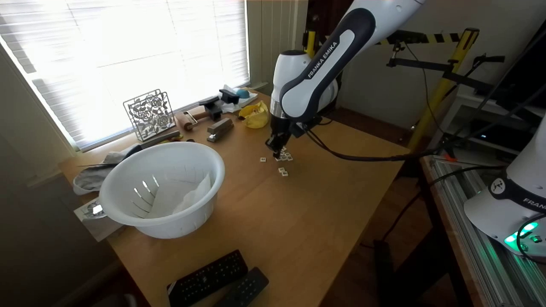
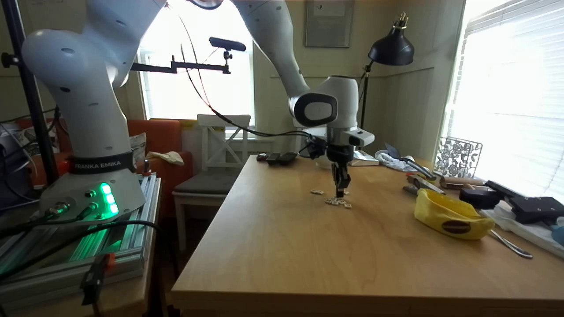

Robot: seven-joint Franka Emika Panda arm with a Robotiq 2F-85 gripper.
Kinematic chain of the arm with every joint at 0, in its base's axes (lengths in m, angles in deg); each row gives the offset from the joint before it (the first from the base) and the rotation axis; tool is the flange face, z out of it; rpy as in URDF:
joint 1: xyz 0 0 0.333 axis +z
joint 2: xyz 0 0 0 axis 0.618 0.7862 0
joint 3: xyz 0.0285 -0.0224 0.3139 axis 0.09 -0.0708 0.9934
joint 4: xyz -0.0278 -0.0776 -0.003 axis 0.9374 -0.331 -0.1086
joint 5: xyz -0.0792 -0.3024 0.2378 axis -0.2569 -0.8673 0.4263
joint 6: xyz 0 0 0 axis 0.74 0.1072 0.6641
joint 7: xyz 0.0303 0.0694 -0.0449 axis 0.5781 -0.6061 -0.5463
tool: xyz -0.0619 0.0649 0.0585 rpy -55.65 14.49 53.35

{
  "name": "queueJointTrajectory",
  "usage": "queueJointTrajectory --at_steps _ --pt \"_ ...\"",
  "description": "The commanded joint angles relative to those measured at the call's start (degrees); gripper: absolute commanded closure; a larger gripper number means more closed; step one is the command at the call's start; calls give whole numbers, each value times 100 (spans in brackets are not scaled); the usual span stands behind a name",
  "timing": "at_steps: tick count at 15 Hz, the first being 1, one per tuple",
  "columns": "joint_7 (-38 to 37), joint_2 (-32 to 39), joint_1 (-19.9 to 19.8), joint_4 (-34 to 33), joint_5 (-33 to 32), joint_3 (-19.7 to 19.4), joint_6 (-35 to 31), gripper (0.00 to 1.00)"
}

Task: Move the letters to the left

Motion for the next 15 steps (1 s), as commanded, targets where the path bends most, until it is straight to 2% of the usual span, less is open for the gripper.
queueJointTrajectory --at_steps 1,6,10,15 --pt "111 166 -34 -188 -82 54 -49 100" --pt "526 165 -41 -130 -217 130 -130 100" --pt "1241 135 -70 11 -619 217 -390 100" --pt "2168 83 -294 199 -988 514 -685 100"
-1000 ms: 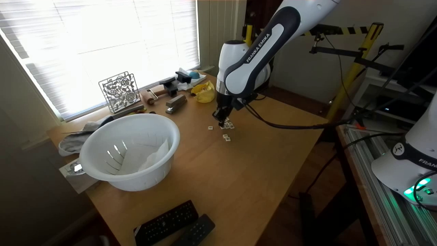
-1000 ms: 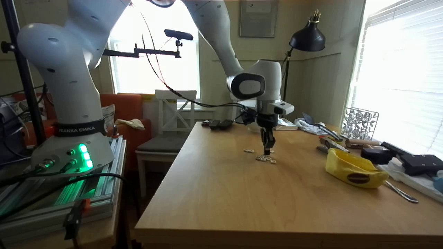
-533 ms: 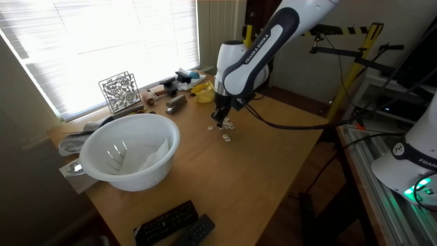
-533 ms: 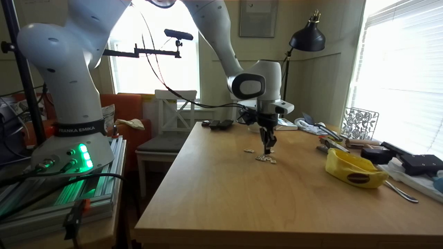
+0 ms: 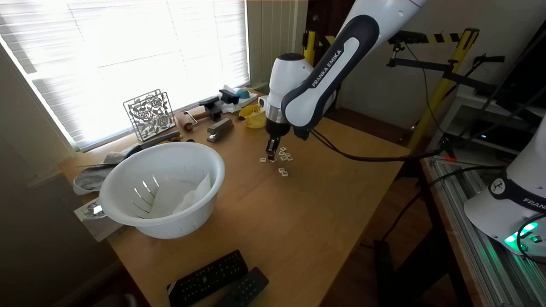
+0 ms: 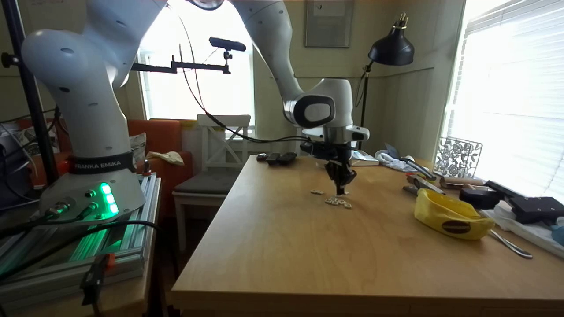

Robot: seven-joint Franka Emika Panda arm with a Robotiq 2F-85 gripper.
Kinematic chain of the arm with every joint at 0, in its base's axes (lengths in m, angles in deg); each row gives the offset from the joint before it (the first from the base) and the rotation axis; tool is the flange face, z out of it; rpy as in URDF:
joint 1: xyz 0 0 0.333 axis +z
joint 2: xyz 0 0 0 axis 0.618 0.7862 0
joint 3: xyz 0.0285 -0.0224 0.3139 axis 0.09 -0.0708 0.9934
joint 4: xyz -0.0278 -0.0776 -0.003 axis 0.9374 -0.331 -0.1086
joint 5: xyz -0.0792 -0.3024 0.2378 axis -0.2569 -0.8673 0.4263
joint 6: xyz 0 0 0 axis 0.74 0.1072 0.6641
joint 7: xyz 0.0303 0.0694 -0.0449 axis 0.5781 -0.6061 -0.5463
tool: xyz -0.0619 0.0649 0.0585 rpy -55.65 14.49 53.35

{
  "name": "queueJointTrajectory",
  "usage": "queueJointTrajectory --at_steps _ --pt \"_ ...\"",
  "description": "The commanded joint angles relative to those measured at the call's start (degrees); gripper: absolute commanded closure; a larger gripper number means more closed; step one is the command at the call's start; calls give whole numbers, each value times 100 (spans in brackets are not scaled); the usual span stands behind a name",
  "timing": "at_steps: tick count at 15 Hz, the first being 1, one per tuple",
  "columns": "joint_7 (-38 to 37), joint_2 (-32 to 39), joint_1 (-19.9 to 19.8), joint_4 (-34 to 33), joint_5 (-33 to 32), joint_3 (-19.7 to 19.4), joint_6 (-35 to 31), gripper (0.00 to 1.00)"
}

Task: Move the letters to the left

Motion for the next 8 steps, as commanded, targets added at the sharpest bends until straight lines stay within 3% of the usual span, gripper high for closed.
queueJointTrajectory --at_steps 1,8 --pt "669 20 -316 199 -269 362 -276 100" --pt "1873 -28 -900 336 -339 952 -235 100"
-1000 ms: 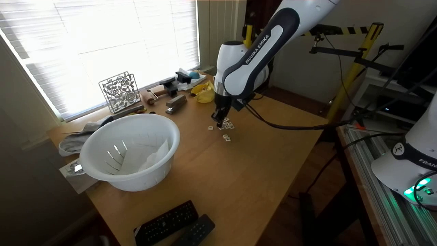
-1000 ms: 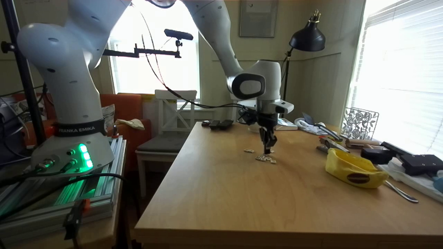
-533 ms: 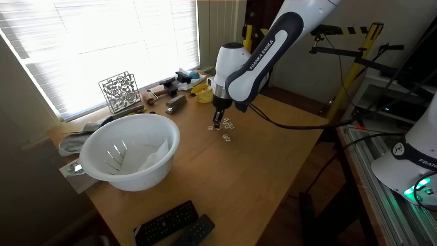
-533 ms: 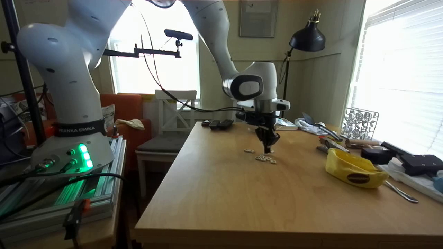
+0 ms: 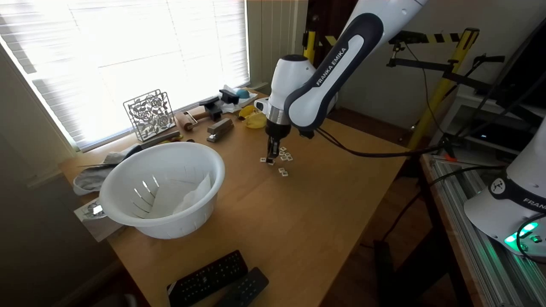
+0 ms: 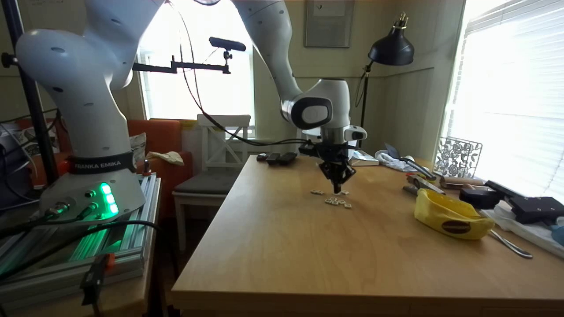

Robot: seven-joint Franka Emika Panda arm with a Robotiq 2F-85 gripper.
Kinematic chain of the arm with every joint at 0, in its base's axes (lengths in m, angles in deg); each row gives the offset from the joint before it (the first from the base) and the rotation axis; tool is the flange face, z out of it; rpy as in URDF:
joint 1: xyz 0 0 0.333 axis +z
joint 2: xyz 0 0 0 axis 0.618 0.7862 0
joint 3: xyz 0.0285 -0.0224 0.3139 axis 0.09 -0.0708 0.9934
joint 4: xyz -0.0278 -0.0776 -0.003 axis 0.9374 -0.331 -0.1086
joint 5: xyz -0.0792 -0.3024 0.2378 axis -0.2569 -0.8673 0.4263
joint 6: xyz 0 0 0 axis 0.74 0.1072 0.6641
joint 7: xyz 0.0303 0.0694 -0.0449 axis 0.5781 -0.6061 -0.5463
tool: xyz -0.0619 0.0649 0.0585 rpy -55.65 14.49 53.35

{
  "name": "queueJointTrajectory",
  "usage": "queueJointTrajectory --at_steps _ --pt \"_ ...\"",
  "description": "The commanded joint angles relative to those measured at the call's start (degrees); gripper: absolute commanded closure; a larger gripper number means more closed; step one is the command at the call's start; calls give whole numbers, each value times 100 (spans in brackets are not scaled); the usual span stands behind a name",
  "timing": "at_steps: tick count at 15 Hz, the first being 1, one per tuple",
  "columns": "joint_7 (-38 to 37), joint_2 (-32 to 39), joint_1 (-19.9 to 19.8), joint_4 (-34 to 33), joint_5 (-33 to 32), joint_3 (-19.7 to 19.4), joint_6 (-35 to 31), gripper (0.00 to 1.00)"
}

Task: Move the letters to the left

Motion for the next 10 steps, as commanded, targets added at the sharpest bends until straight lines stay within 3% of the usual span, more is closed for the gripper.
queueJointTrajectory --at_steps 1,10 --pt "536 -15 -388 222 -178 349 -20 100" --pt "1621 -140 -657 442 -113 569 86 100"
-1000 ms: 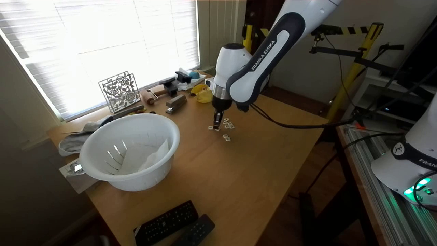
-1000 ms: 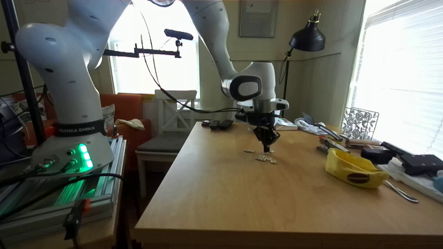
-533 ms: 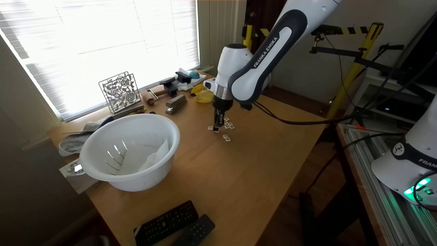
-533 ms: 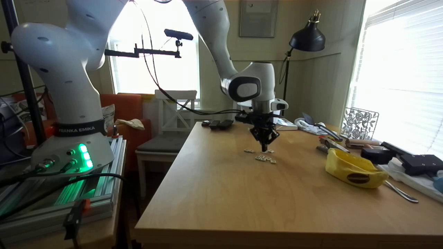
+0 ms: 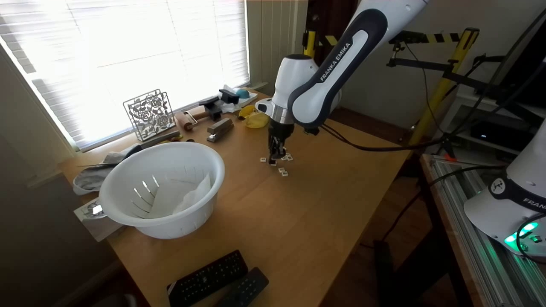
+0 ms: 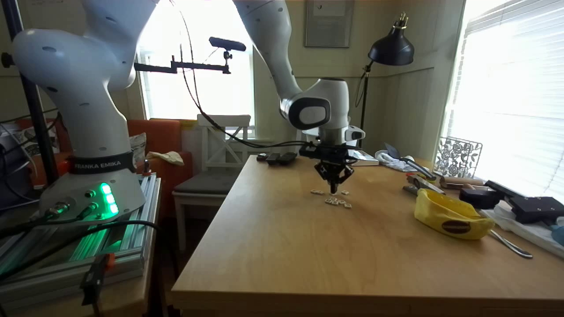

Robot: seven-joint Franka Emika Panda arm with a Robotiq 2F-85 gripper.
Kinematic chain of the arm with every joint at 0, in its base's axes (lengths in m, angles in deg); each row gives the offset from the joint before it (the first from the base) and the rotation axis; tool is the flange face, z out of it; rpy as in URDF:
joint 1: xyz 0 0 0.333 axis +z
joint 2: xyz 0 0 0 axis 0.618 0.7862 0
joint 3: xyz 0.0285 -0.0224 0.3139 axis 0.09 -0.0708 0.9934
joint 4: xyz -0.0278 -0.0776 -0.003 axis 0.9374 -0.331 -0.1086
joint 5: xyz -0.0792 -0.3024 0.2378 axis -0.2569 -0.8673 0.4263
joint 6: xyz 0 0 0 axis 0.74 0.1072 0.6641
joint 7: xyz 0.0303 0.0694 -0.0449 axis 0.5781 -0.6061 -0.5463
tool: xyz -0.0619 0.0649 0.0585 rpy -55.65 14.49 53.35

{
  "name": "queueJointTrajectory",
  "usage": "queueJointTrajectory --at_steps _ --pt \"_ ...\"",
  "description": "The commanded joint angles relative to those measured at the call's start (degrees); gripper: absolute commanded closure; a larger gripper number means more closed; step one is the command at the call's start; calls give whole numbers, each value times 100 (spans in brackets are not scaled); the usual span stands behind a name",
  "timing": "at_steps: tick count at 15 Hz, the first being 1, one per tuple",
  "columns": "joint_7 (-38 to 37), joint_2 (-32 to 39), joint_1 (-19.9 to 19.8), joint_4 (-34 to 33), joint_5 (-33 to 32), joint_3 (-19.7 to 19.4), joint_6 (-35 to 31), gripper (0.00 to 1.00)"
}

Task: Move the letters to the left

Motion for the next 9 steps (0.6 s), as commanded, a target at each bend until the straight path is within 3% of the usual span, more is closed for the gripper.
queueJointTrajectory --at_steps 1,9 --pt "395 -93 -161 286 -104 117 78 100" --pt "977 -210 -162 479 -43 133 101 100"
